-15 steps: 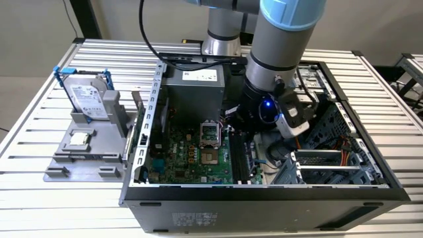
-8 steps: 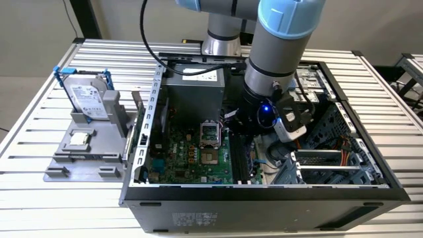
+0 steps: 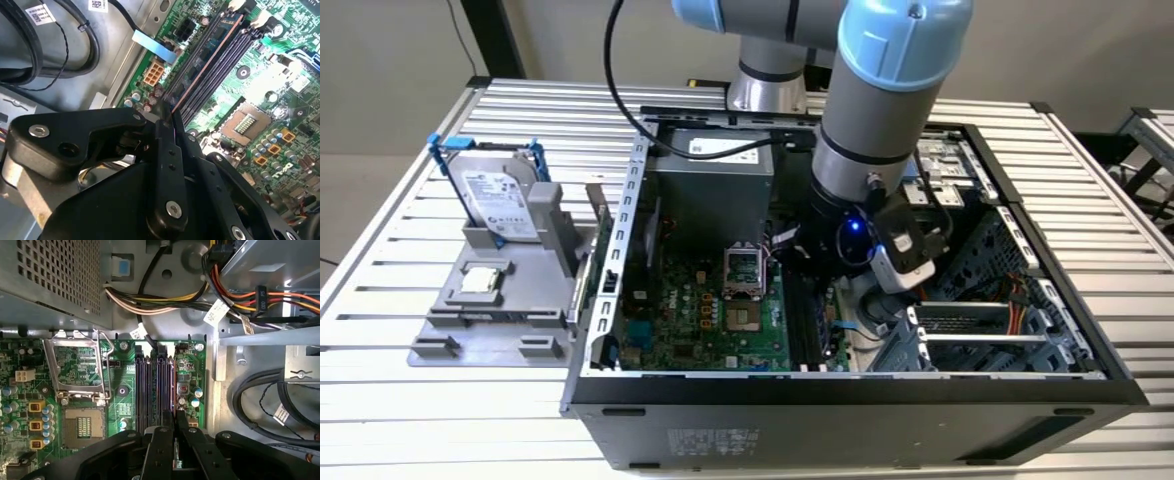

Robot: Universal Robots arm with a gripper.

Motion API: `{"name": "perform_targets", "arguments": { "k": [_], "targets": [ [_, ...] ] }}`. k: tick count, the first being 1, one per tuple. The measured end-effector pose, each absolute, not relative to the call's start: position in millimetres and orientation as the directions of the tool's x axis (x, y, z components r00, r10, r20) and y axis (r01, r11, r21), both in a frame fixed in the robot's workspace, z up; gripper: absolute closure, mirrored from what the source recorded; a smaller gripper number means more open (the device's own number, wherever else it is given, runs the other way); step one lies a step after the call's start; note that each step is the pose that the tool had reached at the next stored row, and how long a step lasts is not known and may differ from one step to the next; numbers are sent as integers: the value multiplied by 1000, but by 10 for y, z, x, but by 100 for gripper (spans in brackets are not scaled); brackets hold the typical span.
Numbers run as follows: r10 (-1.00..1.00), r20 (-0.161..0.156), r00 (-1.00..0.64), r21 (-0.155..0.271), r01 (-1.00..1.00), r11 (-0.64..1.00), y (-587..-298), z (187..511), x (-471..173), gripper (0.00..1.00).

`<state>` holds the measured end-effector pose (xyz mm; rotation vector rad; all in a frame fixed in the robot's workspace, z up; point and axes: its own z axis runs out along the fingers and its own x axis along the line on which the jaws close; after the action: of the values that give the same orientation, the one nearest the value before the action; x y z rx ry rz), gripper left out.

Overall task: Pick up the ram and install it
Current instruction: 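Insert the ram into the slot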

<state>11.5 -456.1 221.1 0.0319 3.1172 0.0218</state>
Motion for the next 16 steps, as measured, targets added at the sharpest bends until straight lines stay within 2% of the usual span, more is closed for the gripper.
{"name": "perform_targets", "arguments": {
  "k": [16],
  "targets": [
    [26,-24,-999,14,26,1000,-4583,2184,115,100]
  ]
}}
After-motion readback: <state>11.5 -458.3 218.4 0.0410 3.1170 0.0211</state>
